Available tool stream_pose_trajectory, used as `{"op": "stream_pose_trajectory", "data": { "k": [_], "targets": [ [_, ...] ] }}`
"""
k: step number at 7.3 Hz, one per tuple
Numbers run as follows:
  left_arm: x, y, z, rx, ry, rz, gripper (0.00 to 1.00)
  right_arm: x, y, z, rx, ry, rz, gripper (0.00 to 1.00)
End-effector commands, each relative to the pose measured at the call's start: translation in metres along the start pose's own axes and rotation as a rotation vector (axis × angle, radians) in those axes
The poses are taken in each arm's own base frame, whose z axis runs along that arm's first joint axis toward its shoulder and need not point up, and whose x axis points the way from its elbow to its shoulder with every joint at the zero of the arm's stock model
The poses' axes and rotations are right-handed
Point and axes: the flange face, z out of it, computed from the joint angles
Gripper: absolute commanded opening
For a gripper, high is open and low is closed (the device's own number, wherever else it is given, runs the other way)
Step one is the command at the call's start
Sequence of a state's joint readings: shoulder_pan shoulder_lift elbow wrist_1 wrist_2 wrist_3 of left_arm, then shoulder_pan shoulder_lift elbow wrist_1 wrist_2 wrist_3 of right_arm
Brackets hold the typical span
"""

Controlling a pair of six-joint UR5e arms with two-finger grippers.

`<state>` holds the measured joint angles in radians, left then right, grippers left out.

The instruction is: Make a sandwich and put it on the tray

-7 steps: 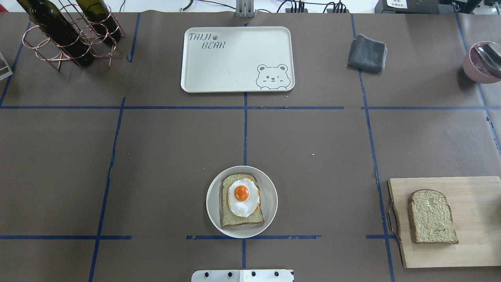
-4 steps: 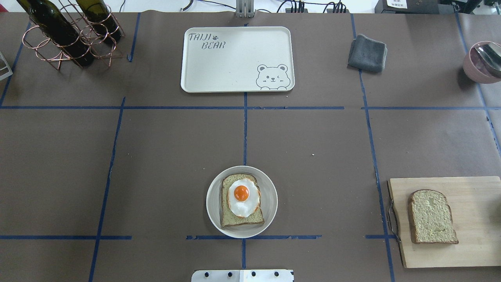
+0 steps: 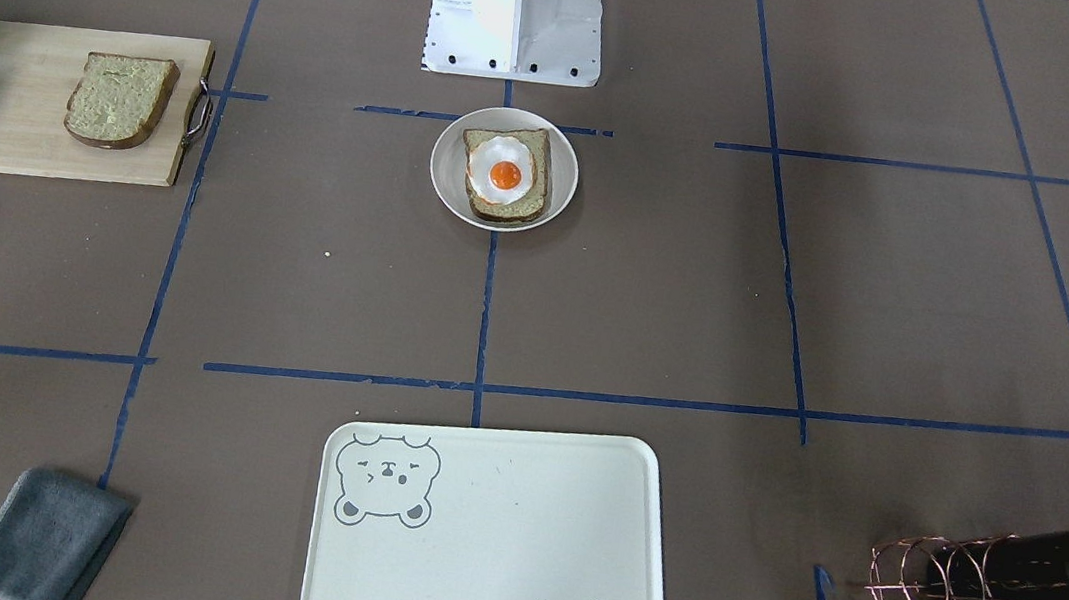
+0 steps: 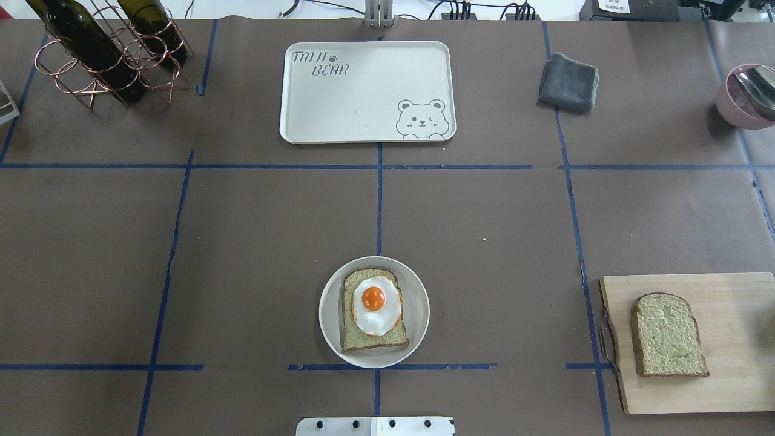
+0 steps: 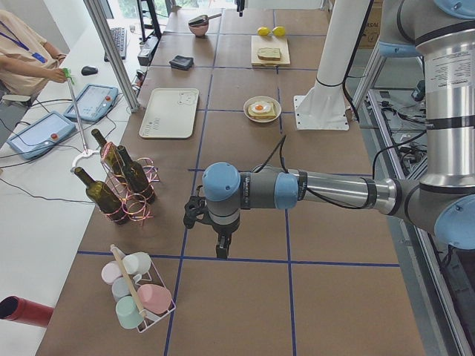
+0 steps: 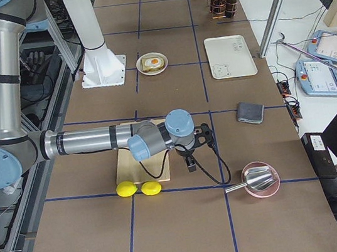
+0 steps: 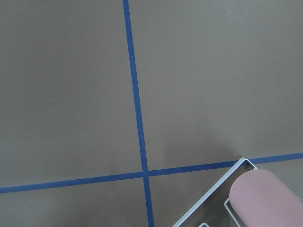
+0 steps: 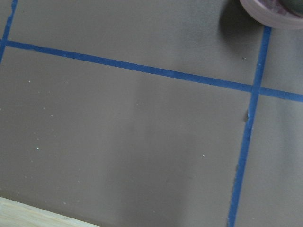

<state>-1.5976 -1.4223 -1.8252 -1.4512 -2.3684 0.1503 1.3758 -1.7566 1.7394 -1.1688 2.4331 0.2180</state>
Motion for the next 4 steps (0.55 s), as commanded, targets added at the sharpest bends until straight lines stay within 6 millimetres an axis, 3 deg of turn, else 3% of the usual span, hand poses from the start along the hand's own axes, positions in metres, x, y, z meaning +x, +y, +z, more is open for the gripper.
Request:
{"op": "stream_pose_trajectory", "data": {
  "k": [1,3,4],
  "targets": [
    [0.001,-0.001,0.0,0.0,0.0,0.002,1.0,-0.072,0.007,0.046,0.021,-0.077,0.074,1.0],
    [0.002,-0.001,0.001,-0.001,0.0,0.005,1.0,-0.135,0.052,0.092,0.029,-0.098,0.133,1.0],
    [0.002,-0.001,0.001,-0.001,0.0,0.005,1.0,-0.168,0.081,0.099,0.034,-0.057,0.148,0.99]
  ]
}}
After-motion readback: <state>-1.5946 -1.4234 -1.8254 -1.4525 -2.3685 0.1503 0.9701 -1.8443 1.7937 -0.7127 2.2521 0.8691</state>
